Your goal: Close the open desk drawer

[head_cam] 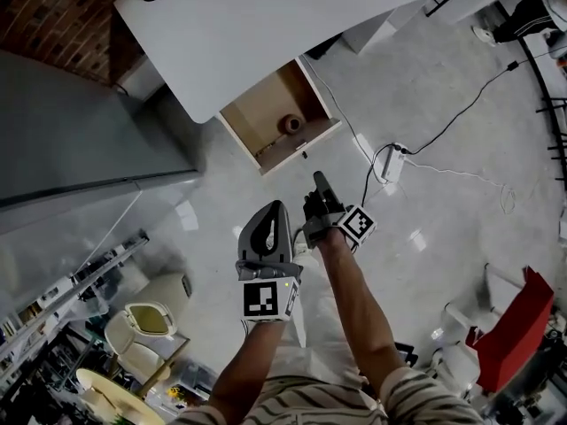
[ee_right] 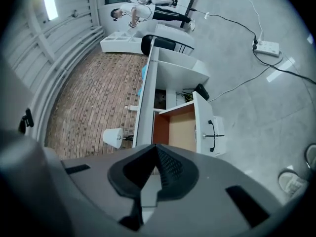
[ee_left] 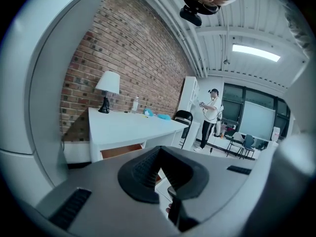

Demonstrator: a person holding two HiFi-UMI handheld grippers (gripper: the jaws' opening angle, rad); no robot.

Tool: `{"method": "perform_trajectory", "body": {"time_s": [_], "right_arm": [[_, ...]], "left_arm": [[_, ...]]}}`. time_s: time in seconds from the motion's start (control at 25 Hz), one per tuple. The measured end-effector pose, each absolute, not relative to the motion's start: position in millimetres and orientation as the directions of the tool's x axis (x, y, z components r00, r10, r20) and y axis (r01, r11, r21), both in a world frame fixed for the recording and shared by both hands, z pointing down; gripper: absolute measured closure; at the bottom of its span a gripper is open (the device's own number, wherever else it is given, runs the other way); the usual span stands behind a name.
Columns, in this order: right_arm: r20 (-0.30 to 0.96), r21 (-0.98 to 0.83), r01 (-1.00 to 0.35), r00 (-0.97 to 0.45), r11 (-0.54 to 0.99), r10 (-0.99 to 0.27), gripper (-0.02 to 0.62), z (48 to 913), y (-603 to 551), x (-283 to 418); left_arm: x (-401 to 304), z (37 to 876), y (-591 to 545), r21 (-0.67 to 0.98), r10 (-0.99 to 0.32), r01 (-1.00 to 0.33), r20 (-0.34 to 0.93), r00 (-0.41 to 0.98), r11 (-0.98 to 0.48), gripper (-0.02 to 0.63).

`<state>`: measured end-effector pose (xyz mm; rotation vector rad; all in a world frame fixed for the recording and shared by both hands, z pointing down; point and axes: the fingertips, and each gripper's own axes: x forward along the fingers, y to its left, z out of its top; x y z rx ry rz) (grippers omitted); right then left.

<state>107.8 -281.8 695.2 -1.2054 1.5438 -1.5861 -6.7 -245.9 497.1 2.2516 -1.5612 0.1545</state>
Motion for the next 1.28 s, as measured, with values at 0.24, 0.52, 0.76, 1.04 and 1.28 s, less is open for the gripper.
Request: {"method": "perform_trajectory", "body": {"time_s": [0.24, 0.52, 0.76, 1.04, 1.28], "right_arm": [[0.176, -0.984, -0.067, -0.407, -0.163, -0.896, 0.584, 754, -280, 103], [0.201, -0.978, -0.034, -0.434, -0.207, -0.878, 0.584, 823, -283, 95], [0.193, -0.979, -0.021, -0.433, -0.204, -0.88, 0.583, 861, -294, 86], [0.137, -0.987, 0.021, -0.404, -0.158, -0.905, 0.496, 882, -309, 84], [0.092, -0.983, 0.115, -0.369, -0.144, -0.925, 0.469, 905, -319, 77]], "left_arm": [[-3, 521, -241, 0.267, -0.868, -0.913, 0.314, 0.384, -0.308, 0.6], [-4, 544, -241, 0.269, -0.872, -0.917, 0.315, 0.374, -0.296, 0.6], [-11, 569, -244, 0.264, -0.876, -0.924, 0.325, 0.355, -0.277, 0.6], [-15, 585, -244, 0.282, -0.875, -0.925, 0.34, 0.346, -0.256, 0.6], [-18, 602, -234, 0.29, -0.864, -0.921, 0.356, 0.355, -0.259, 0.6]]}}
